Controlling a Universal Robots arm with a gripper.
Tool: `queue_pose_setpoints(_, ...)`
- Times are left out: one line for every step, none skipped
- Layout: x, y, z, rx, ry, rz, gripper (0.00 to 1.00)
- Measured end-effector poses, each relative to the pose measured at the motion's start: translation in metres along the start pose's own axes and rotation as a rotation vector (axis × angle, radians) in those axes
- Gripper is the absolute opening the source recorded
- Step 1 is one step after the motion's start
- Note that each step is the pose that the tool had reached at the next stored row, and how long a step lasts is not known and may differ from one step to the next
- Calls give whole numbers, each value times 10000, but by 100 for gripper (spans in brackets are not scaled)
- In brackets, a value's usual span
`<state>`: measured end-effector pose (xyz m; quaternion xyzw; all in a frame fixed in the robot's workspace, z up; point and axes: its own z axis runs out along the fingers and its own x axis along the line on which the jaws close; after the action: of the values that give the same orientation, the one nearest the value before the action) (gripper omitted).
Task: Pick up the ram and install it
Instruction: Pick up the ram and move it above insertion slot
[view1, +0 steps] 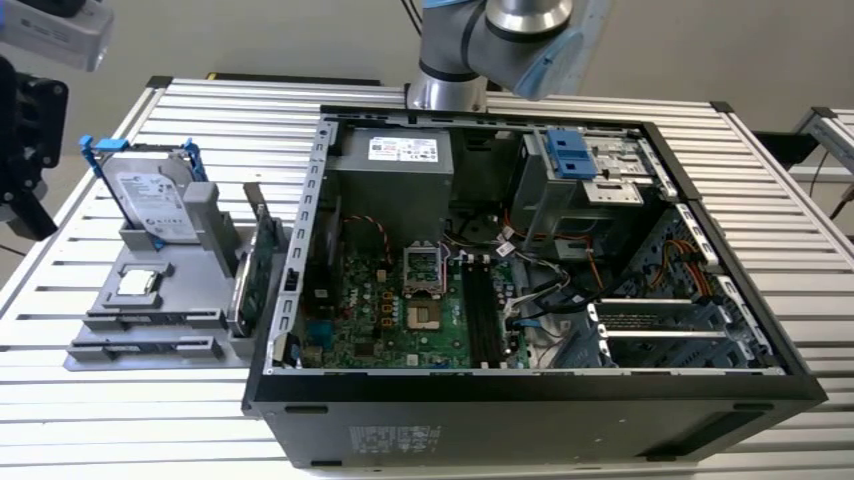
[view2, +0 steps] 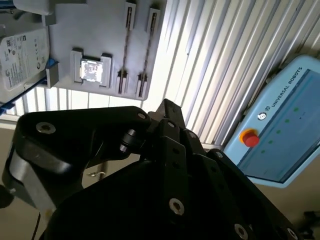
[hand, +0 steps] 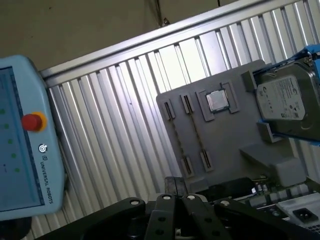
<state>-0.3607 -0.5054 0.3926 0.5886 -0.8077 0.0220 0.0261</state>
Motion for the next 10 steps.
queue_pose_setpoints(0, 0, 0, 10, 14, -76, 0)
queue_pose_setpoints(0, 0, 0, 19, 25, -153, 0)
queue_pose_setpoints(1, 0, 0, 25, 29, -232, 0)
queue_pose_setpoints(0, 0, 0, 30, 29, -306, 0)
queue_pose_setpoints(0, 1, 0, 36, 29, -385, 0)
queue_pose_setpoints(-1, 1, 0, 41, 23, -476, 0)
queue_pose_setpoints(-1, 1, -1, 43, 12, -570, 0)
queue_pose_setpoints(-2, 1, -2, 44, -8, -673, 0)
queue_pose_setpoints(-2, 2, -1, 44, -36, -778, 0)
queue_pose_setpoints(-2, 2, 0, 44, -68, -894, 0)
